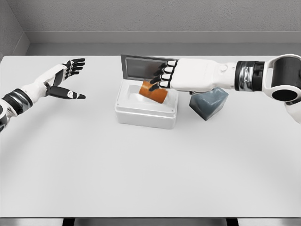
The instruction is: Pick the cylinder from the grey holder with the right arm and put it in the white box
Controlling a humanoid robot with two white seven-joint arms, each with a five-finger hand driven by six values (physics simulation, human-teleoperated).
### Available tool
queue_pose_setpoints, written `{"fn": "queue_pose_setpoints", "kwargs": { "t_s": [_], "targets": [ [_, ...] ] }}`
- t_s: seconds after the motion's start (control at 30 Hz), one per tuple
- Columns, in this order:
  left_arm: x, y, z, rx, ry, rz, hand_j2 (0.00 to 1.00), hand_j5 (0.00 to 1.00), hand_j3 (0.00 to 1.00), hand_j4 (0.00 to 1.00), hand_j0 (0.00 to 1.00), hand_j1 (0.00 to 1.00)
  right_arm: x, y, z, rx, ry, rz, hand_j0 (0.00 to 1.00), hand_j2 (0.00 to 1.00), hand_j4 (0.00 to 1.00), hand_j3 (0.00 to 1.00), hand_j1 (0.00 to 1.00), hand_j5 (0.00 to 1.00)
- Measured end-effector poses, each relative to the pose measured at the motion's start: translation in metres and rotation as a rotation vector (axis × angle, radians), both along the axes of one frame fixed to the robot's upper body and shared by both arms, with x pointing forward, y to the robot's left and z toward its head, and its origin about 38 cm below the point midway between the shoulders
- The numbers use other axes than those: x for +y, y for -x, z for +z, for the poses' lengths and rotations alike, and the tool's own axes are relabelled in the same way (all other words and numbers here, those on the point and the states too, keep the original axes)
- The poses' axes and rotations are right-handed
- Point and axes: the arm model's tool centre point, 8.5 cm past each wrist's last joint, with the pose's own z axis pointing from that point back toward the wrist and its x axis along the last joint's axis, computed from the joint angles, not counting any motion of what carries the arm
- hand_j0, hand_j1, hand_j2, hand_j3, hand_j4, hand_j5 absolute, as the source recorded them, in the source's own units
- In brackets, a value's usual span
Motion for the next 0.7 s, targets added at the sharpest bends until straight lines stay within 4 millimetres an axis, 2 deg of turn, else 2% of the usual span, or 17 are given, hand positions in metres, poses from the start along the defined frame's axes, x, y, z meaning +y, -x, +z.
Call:
{"fn": "queue_pose_setpoints", "kwargs": {
  "t_s": [0.1,0.2,0.33,0.4,0.5,0.7],
  "targets": [
    [0.0,0.0,0.0,0.0,0.0,0.0,1.0,1.0,1.0,1.0,1.0,1.0,-0.004,0.005,0.001,-0.008,0.009,0.004,1.0,1.0,1.0,1.0,1.0,1.0],
    [0.0,0.0,0.0,0.0,0.0,0.0,1.0,1.0,1.0,1.0,1.0,1.0,-0.023,0.012,0.001,-0.01,0.006,-0.028,1.0,1.0,1.0,1.0,1.0,1.0],
    [0.0,0.0,0.001,-0.002,0.0,0.0,1.0,1.0,1.0,1.0,1.0,1.0,-0.071,0.022,0.001,0.025,0.02,-0.111,1.0,1.0,1.0,1.0,1.0,1.0],
    [0.0,-0.007,0.012,-0.022,-0.001,0.002,1.0,1.0,1.0,1.0,1.0,1.0,-0.097,0.027,0.007,0.039,0.015,-0.161,1.0,1.0,1.0,1.0,1.0,1.0],
    [-0.018,-0.027,0.044,-0.047,0.009,-0.026,1.0,1.0,1.0,1.0,1.0,1.0,-0.116,0.03,0.017,0.034,0.015,-0.199,1.0,1.0,1.0,1.0,1.0,1.0],
    [-0.061,-0.04,0.039,0.035,0.048,-0.075,1.0,1.0,1.0,1.0,1.0,1.0,-0.127,0.032,0.025,0.026,0.019,-0.219,1.0,1.0,1.0,1.0,1.0,1.0]
  ]
}}
